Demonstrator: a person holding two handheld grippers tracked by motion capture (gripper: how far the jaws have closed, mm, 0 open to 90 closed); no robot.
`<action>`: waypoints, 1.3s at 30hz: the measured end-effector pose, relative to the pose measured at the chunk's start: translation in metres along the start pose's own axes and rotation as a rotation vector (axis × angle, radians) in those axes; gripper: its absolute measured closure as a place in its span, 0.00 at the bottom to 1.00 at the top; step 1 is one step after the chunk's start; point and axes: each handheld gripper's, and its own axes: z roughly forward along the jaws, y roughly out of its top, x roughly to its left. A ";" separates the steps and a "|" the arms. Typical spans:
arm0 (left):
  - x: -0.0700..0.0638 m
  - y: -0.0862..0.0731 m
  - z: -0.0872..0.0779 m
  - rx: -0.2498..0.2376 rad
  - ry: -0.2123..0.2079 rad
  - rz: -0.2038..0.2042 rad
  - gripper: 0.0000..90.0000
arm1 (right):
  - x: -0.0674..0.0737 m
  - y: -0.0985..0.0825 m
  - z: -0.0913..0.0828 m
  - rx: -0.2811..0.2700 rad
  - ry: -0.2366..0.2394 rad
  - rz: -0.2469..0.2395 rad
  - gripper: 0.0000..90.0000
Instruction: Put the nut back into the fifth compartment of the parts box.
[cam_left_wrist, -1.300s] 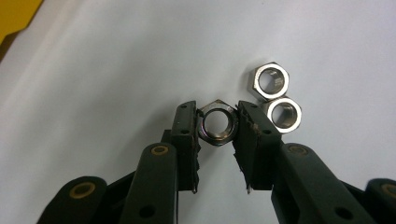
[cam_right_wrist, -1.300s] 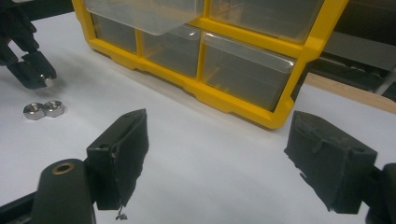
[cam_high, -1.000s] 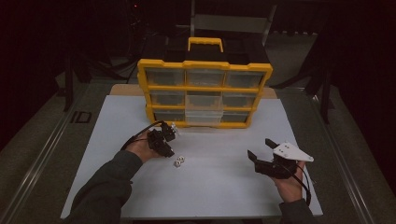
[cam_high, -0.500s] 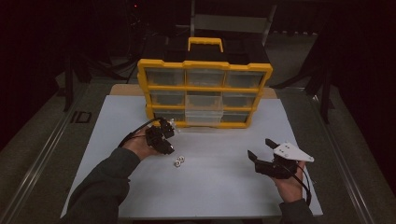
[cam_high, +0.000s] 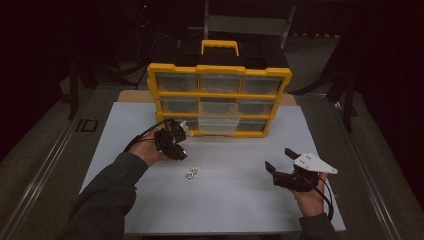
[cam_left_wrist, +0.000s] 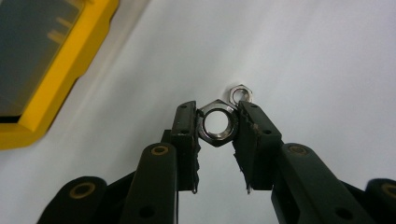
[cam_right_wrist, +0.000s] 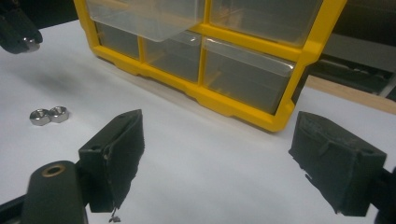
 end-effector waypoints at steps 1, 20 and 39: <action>0.000 0.001 -0.002 -0.001 0.000 0.000 0.78 | 0.000 0.000 0.000 0.001 -0.001 0.001 0.18; 0.001 0.022 -0.037 -0.011 0.011 0.044 0.78 | -0.001 -0.001 -0.001 0.004 -0.019 0.013 0.12; 0.007 0.045 -0.063 -0.022 0.014 0.084 0.78 | -0.002 -0.001 -0.001 0.002 -0.026 0.009 0.11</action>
